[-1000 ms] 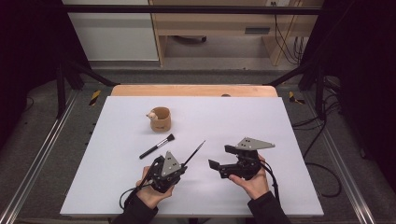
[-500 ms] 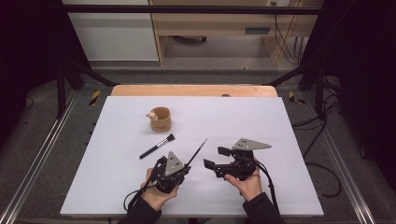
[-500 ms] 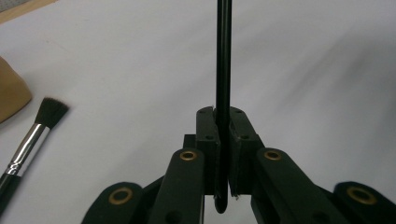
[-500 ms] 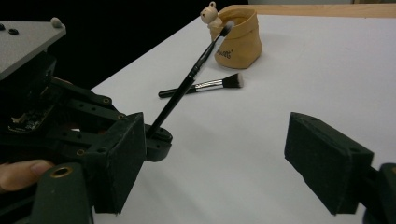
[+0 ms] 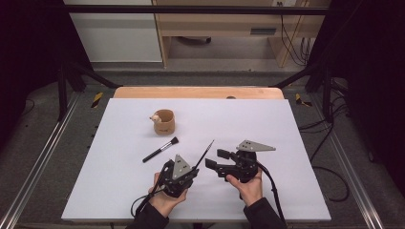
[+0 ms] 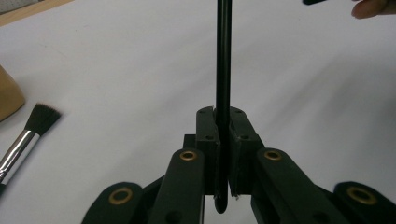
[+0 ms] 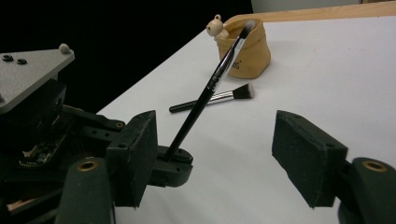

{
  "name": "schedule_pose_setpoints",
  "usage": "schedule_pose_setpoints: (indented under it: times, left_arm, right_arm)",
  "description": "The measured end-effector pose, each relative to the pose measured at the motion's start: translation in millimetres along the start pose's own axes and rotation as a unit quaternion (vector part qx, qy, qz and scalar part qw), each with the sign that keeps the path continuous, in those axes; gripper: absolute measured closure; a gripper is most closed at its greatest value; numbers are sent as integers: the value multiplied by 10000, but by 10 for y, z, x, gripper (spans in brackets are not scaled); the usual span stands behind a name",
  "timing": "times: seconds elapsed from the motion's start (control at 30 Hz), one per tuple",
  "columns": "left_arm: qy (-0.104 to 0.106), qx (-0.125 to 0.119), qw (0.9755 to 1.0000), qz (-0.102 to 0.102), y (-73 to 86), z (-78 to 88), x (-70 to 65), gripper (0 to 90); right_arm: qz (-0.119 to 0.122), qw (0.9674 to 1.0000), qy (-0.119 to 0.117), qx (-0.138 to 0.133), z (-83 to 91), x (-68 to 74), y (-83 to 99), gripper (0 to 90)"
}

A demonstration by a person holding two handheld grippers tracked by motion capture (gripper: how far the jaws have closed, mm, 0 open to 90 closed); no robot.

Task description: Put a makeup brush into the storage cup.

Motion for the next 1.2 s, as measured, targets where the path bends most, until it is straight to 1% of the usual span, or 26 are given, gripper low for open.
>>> schedule_pose_setpoints:
  times: [0.07,0.2,0.37,0.4,0.57,0.6,0.7,0.77,1.03,1.2]
  left_arm:
    - [-18,-9,10000,3,-2,-6,-11,845]
    - [-13,12,10000,-2,2,-12,-24,845]
    - [-38,-80,9999,132,-33,-12,-23,844]
    - [-39,-94,9998,142,-40,-12,-22,845]
    - [-51,-103,9998,152,-47,-21,-34,845]
    - [-56,-105,9998,165,-48,-24,-36,845]
    - [-62,-115,9997,186,-50,-26,-38,844]
    - [-61,-120,9997,200,-52,-25,-38,844]
    - [-23,-129,9995,284,-50,-33,-58,844]
    - [-21,-133,9995,289,-47,-38,-71,844]
  right_arm:
    - [-97,9999,3,-27,-17,7,-13,340]
    - [-194,9997,30,-117,-59,2,-44,375]
    - [-333,9992,127,-187,-111,-1,-62,428]
    - [-329,9992,135,-208,-119,-3,-66,444]
    - [-461,9985,108,-268,-152,18,-82,519]
    - [-452,9985,92,-303,-163,16,-85,533]
    - [-563,9980,97,-278,-175,25,-78,572]
    - [-557,9980,79,-301,-186,22,-77,599]
    - [-693,9971,28,-323,-197,39,-82,691]
    - [-689,9970,-4,-350,-198,42,-84,738]
Point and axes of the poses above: each handheld gripper's, and its own axes: z roughly backward along the jaws, y roughly out of its underside, x roughly to its left, the point moved 9 cm from there along -z, roughly forward along the jaws, and after that the axes turned 13 degrees about -x, right-handed, at the moved point
